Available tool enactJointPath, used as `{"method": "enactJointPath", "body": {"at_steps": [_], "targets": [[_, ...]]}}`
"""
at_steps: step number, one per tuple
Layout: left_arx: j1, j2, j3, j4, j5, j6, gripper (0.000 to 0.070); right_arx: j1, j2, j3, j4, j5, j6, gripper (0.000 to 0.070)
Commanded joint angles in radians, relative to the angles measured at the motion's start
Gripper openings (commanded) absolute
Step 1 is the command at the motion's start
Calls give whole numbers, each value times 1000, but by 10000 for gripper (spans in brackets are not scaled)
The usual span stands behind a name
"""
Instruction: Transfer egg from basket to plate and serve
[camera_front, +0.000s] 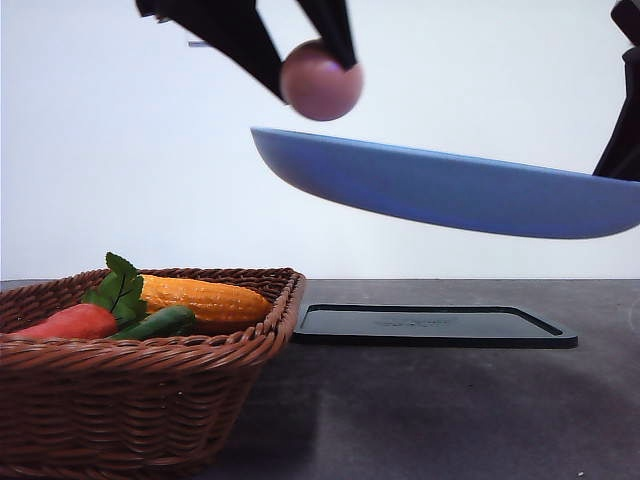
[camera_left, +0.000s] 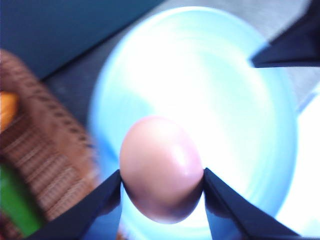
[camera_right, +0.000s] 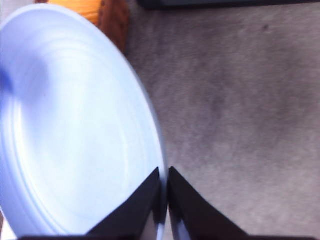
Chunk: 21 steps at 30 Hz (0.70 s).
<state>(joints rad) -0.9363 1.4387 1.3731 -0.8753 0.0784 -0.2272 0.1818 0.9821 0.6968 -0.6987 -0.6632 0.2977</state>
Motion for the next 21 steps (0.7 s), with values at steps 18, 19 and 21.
{"method": "enactJointPath", "body": {"at_steps": [18,19,21], "targets": [[-121,177,16,27,-1,18,152,124,4,22,-9,36,60,0],[-123,182,16,25,-1,18,155,124,4,22,-11,37,60,0],[-124,185,16,23,-1,18,175,124,4,22,-14,38,60,0]]}}
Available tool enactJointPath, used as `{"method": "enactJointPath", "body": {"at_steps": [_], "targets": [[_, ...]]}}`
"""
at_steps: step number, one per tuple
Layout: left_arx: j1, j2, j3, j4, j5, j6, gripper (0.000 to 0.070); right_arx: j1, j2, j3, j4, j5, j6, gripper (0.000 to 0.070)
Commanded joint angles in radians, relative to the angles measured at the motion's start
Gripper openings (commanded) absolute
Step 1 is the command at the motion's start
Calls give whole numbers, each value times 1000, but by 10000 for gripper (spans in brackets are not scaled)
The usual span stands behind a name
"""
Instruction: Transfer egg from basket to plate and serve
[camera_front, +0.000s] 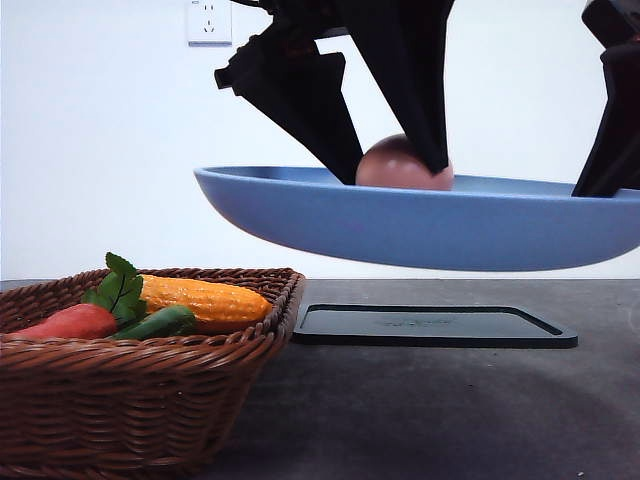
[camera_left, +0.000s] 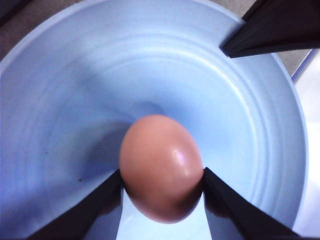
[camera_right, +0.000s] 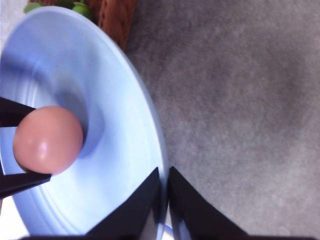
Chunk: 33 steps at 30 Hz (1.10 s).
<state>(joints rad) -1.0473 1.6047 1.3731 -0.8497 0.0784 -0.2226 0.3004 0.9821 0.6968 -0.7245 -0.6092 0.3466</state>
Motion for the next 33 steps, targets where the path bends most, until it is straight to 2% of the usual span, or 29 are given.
{"method": "enactJointPath", "body": {"at_steps": [1,4,6,11,18,27,33], "targets": [[-14,19,16,-1,-1,14,208,5,4,22,12,-15,12,0],[-21,19,16,3,-1,13,353,5,4,22,13,-13,13,0],[-21,19,16,2,-1,10,398,5,5,22,12,-11,17,0],[-21,13,18,3,-1,-3,398,5,25,23,-10,-12,26,0],[-21,-62,19,-12,-18,-2,392,-12,104,36,-25,-13,-13,0],[-18,-222,19,-130,-179,-2,392,-97,295,197,-66,-9,-124,0],[-17,-337,19,-169,-320,-3,392,-164,471,381,-103,64,-174,0]]}}
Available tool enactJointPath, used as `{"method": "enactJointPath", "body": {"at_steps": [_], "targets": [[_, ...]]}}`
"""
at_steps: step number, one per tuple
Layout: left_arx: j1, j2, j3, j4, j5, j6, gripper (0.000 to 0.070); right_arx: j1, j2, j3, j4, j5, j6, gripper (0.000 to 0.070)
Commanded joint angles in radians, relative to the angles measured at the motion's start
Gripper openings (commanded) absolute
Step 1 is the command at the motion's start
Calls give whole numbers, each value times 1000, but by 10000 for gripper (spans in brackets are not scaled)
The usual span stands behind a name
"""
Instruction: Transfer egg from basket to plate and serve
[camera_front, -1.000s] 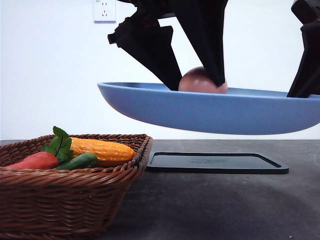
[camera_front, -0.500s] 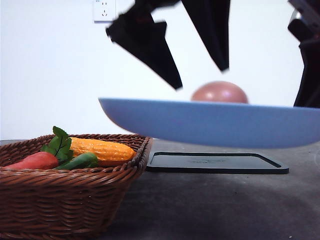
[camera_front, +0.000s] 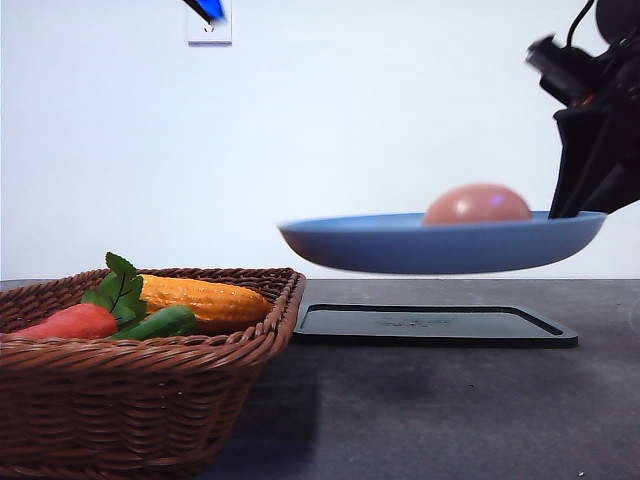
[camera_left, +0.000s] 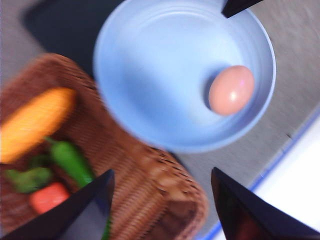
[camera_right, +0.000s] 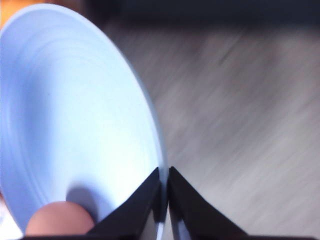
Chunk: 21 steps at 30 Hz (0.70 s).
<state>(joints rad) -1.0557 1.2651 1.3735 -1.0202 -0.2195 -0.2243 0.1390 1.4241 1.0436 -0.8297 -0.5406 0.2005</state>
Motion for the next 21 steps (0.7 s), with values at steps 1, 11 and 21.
{"method": "enactJointPath", "body": {"at_steps": [1,11,21], "targets": [[-8,-13,19,-5,-47,-4,392,-10,58,65,4,-2,-30,0],[-8,-110,19,-84,-243,-29,391,-52,388,404,24,45,-55,0],[-4,-114,19,-142,-261,-67,390,-52,662,691,-2,33,-50,0]]}}
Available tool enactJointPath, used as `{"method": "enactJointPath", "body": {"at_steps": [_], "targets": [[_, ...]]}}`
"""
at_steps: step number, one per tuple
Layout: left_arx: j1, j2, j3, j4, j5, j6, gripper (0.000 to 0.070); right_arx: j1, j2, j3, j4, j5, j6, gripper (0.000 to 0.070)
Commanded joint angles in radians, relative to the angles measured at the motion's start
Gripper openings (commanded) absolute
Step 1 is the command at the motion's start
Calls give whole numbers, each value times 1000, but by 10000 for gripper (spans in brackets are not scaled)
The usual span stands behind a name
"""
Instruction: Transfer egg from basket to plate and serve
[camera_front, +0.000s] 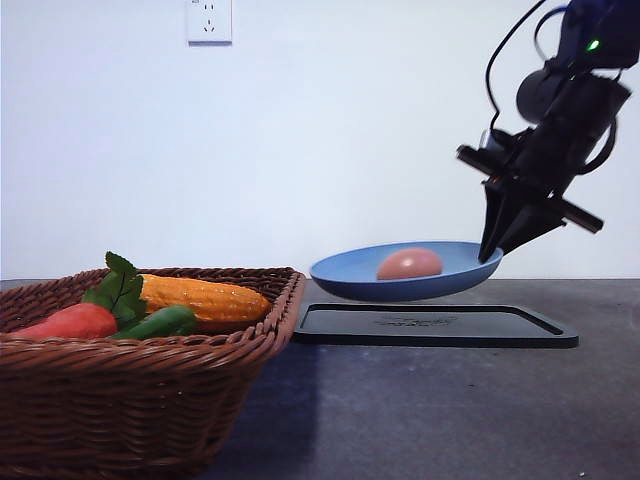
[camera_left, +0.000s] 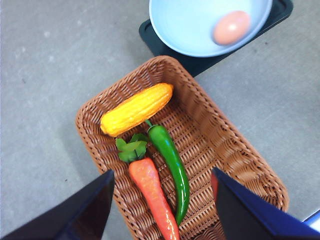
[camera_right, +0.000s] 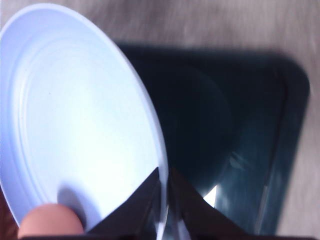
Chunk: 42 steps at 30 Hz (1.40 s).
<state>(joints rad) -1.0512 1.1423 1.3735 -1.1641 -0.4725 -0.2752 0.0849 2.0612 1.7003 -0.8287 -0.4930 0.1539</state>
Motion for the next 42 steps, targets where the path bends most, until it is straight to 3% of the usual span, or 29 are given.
{"method": "enactJointPath", "body": {"at_steps": [1,16,28,42], "targets": [[-9,8,19,1,-8,-19,390,2,42,53,-8,-18,-2,0],[-9,8,19,-3,-8,-33,390,-18,122,109,-97,-28,1,0],[-9,8,19,-11,-7,-43,390,-17,123,108,-128,57,-12,0],[-9,8,19,-21,-8,-51,390,-16,121,109,-142,153,-17,235]]}}
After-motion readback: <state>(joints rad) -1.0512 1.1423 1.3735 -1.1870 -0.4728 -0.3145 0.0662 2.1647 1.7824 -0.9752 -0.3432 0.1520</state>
